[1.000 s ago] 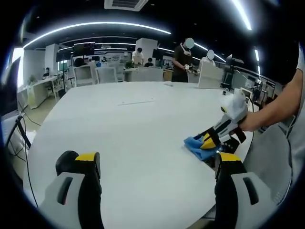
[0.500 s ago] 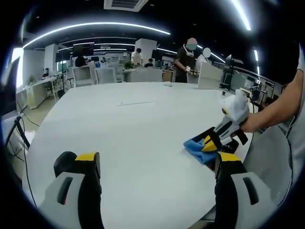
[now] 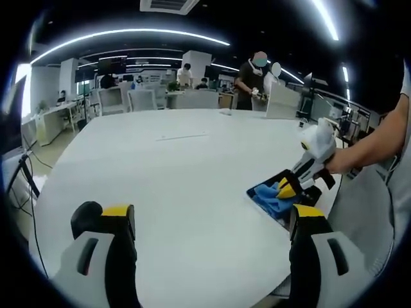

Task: Wipe the mirror surface with the cleaning cloth until all visible marks leave the cleaned area.

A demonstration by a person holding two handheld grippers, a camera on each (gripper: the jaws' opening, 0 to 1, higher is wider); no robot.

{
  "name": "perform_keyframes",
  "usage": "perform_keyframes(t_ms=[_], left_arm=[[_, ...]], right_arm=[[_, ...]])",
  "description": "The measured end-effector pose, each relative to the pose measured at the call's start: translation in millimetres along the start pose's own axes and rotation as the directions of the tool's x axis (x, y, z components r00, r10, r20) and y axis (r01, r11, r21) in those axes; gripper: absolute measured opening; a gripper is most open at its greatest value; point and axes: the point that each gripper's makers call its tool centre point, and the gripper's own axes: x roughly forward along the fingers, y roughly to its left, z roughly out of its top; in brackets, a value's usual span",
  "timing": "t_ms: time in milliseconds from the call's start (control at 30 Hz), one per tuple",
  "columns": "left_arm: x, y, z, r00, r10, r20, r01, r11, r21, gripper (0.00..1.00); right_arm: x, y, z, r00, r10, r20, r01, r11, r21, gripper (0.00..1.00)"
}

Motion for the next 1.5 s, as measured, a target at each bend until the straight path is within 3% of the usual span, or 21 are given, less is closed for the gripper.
perform_keyframes(t_ms=[200,600,1000,1500], left_arm=[[3.2,1.7,-7.3,1.0,-0.013,-0.018,0.013,1.0,0.02,0.99],[4.1,-14.3,-8.2,0.999,-0.029,-0.025,0.03,0.999,0.033,0.99],[2.3,-15.6,-8.8,0.999,-0.033,-0.021,0.034,0.999,0.036,0.99],[0.7,-18.7,-4.8,1.0,-0.025,-0.005,0.025,1.0,0.014,0.99]], right_arm=[[-6.5,-9.4,-7.3,1.0,-0.009,-0.002,0.009,1.0,0.011,0.0],[-20.7,-24.8,-22.7,1.0,-0.025,-0.013,0.025,0.999,0.031,0.0],[-38.3,-42.5,-40.4,0.999,-0.05,-0.014,0.05,0.998,0.048,0.0],[-65.0,-78.6,-69.9,0.994,-0.104,-0.037,0.107,0.99,0.087,0.0]])
